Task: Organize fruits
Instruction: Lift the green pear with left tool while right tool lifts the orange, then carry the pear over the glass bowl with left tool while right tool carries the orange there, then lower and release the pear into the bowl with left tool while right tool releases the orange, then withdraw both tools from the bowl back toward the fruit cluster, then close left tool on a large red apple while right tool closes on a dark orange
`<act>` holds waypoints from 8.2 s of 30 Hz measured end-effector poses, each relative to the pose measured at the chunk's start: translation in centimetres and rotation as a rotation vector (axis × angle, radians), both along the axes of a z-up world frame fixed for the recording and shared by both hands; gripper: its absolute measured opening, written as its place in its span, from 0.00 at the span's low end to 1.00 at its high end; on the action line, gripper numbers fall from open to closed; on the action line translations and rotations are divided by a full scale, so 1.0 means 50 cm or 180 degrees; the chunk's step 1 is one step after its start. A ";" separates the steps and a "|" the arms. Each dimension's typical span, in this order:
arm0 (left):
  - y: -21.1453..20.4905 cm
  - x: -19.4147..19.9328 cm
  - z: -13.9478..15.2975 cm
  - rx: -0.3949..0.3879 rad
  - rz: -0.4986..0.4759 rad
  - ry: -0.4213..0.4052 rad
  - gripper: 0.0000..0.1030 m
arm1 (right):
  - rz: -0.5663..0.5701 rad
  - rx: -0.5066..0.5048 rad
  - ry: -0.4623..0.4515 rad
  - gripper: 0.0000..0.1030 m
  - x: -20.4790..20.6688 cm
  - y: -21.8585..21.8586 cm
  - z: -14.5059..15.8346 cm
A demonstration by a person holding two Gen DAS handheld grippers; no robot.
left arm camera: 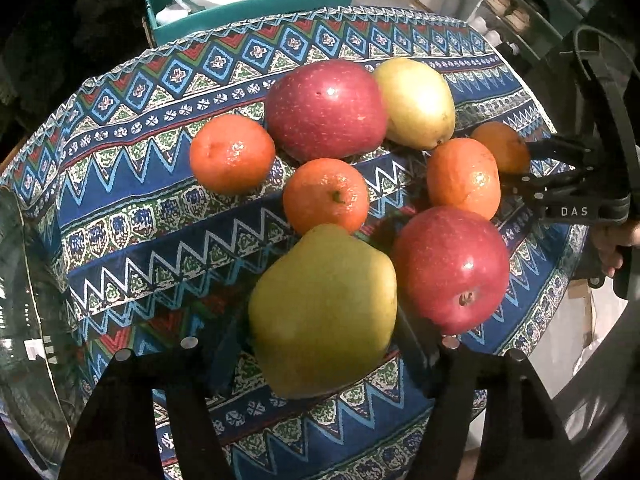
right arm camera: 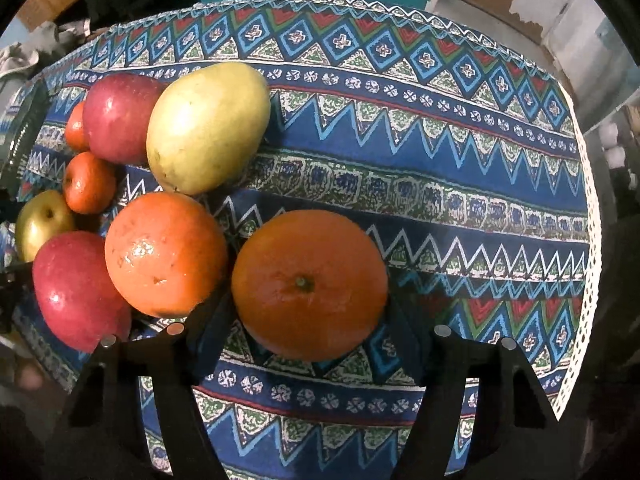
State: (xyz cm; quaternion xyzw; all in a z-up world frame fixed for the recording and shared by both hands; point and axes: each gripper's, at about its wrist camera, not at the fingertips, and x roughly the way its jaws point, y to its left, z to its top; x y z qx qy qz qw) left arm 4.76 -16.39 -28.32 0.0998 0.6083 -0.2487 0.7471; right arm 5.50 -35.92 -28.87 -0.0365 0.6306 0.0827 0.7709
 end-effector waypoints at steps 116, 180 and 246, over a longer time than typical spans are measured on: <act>0.582 -0.041 0.273 -0.0260 0.1901 -0.1095 0.68 | 0.1126 0.0929 -0.1403 0.67 0.064 0.642 0.387; 0.582 -0.007 0.124 0.0014 0.2003 -0.0460 0.73 | 0.1196 0.0863 -0.0535 0.69 0.093 0.700 0.210; 0.104 0.027 0.185 0.0153 0.0729 -0.0574 0.84 | -0.0413 0.0301 -0.0220 0.73 -0.020 0.075 0.152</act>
